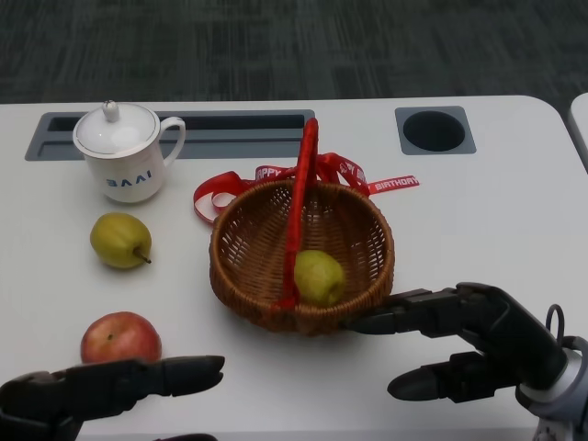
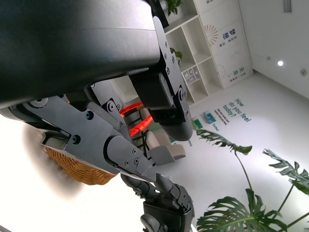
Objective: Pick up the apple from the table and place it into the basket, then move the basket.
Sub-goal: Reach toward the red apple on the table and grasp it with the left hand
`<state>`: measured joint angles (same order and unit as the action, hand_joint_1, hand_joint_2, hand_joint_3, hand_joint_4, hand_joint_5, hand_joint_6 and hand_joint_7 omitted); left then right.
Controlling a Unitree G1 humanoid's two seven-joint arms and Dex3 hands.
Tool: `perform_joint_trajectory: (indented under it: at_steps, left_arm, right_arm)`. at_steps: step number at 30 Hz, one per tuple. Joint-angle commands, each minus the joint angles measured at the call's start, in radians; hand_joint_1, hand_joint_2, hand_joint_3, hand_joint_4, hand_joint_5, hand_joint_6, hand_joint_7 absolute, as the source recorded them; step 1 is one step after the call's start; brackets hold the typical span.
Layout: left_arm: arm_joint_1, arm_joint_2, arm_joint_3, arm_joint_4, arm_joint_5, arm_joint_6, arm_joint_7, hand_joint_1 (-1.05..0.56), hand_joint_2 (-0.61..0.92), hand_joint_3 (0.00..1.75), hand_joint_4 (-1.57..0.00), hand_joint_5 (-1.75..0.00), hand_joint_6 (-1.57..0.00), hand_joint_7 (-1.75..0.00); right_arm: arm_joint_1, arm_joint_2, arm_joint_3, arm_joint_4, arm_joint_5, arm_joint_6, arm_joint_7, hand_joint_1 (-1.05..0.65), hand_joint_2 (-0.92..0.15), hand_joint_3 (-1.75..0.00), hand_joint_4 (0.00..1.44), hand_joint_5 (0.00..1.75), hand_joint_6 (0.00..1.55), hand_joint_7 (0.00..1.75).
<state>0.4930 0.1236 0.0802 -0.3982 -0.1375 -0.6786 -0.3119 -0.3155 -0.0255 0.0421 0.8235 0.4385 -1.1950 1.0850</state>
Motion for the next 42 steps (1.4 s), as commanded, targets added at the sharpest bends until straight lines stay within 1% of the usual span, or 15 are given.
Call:
perform_joint_trajectory:
  at_steps: [1,2,4,7,10,12,16,21,26,30,37,42]
  left_arm:
    - [-0.001,-0.016,0.054,0.009,0.116,-0.031,0.059,-0.44,0.71,0.0,-0.78,0.0,-0.73,0.0]
    - [-0.003,-0.021,0.069,0.01,0.15,-0.037,0.075,-0.51,0.7,0.0,-0.68,0.0,-0.65,0.0]
    - [-0.012,-0.029,0.101,0.02,0.217,-0.052,0.11,-0.59,0.7,0.0,-0.55,0.0,-0.54,0.0]
    - [-0.035,-0.033,0.15,0.058,0.329,-0.066,0.172,-0.67,0.7,0.0,-0.41,0.0,-0.42,0.0]
    - [-0.084,-0.021,0.18,0.157,0.403,-0.086,0.236,-0.68,0.69,0.0,-0.31,0.0,-0.32,0.0]
    - [-0.124,-0.01,0.193,0.236,0.445,-0.11,0.283,-0.69,0.68,0.0,-0.28,0.0,-0.31,-0.01]
    - [-0.2,0.015,0.207,0.402,0.554,-0.132,0.396,-0.72,0.69,0.0,-0.27,0.0,-0.32,-0.01]
    - [-0.292,0.06,0.176,0.601,0.658,-0.119,0.519,-0.72,0.71,0.01,-0.26,0.0,-0.3,0.0]
    - [-0.376,0.094,0.116,0.781,0.673,-0.105,0.587,-0.72,0.72,0.01,-0.27,-0.01,-0.3,0.0]
    - [-0.428,0.109,0.065,0.894,0.685,-0.072,0.635,-0.72,0.73,0.01,-0.3,-0.01,-0.31,0.0]
    - [-0.559,0.123,-0.017,1.183,0.666,-0.131,0.741,-0.65,0.71,0.0,-0.37,-0.03,-0.36,-0.02]
    - [-0.619,0.131,-0.067,1.319,0.676,-0.112,0.817,-0.62,0.72,0.0,-0.39,-0.02,-0.39,-0.02]
  right_arm:
    - [-0.01,-0.004,-0.01,0.004,0.008,-0.01,-0.006,-0.3,-0.88,0.0,0.84,0.0,0.77,0.0]
    - [-0.01,-0.003,-0.01,0.004,0.009,-0.009,-0.005,-0.3,-0.88,0.0,0.84,0.0,0.77,0.0]
    - [-0.009,-0.004,-0.009,0.003,0.01,-0.005,-0.004,-0.3,-0.88,0.0,0.84,0.0,0.77,0.0]
    - [-0.008,-0.005,-0.007,0.0,0.012,0.003,-0.001,-0.29,-0.88,0.0,0.83,0.0,0.77,0.0]
    - [-0.009,-0.004,-0.006,-0.002,0.013,0.009,0.001,-0.29,-0.88,0.0,0.83,0.0,0.77,0.0]
    - [-0.009,-0.004,-0.007,-0.003,0.011,0.012,-0.001,-0.29,-0.88,0.0,0.83,0.0,0.77,0.0]
    - [-0.014,-0.001,-0.01,0.007,0.005,0.013,-0.004,-0.29,-0.88,0.0,0.84,0.0,0.77,0.0]
    - [-0.008,-0.007,-0.009,-0.004,0.015,0.017,0.008,-0.3,-0.88,0.0,0.83,0.0,0.77,0.0]
    - [-0.006,-0.011,-0.009,-0.013,0.011,0.017,0.005,-0.3,-0.88,0.0,0.82,0.0,0.77,0.0]
    - [-0.002,-0.011,-0.008,-0.019,0.016,0.024,0.008,-0.29,-0.88,0.0,0.82,0.0,0.77,0.0]
    - [0.005,-0.01,-0.006,-0.033,0.012,0.029,0.004,-0.3,-0.89,0.0,0.83,0.01,0.78,0.0]
    - [0.013,-0.006,-0.004,-0.041,0.011,0.026,0.0,-0.3,-0.89,0.0,0.84,0.0,0.79,0.01]
